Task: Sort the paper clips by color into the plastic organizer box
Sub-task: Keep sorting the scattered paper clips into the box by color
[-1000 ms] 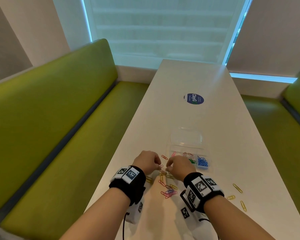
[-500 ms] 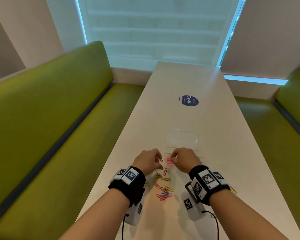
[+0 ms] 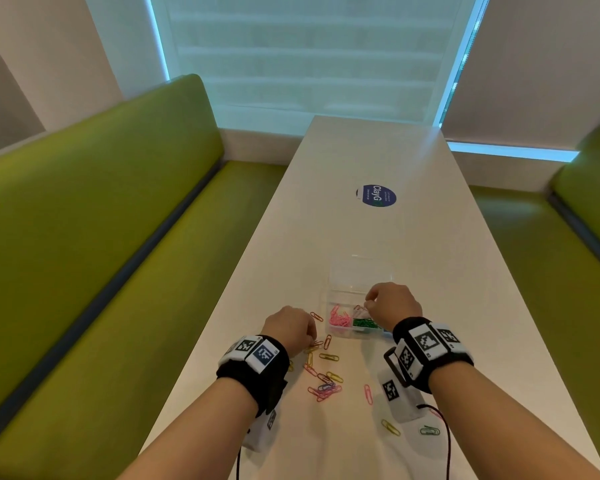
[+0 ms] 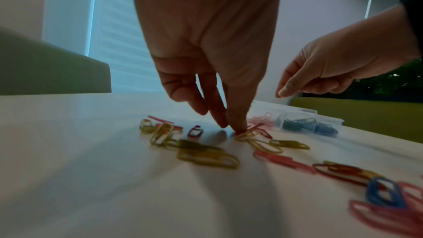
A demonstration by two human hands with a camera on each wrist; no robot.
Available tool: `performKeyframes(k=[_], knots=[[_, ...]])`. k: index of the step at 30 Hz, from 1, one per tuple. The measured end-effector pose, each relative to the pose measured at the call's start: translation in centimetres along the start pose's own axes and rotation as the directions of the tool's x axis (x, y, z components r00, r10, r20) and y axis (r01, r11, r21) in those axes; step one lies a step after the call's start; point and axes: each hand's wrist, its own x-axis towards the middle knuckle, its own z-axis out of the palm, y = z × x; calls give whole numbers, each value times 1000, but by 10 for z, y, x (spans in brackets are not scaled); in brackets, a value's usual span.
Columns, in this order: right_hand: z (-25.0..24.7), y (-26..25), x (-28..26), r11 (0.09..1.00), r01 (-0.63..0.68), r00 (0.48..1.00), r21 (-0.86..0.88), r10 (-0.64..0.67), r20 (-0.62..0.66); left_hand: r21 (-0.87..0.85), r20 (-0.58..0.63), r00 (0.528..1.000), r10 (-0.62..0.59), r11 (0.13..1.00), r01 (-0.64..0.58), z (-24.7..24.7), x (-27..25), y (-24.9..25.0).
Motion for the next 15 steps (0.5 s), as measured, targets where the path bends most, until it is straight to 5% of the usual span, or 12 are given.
performKeyframes(k=[5, 15], knots=[[-4, -9, -8, 997, 71, 997, 1, -71, -7, 25, 32, 999, -14, 1000, 13, 1, 1, 3], [27, -26, -24, 941, 326, 929, -85, -303, 210, -208, -130, 991, -35, 978, 7, -10, 4, -5]])
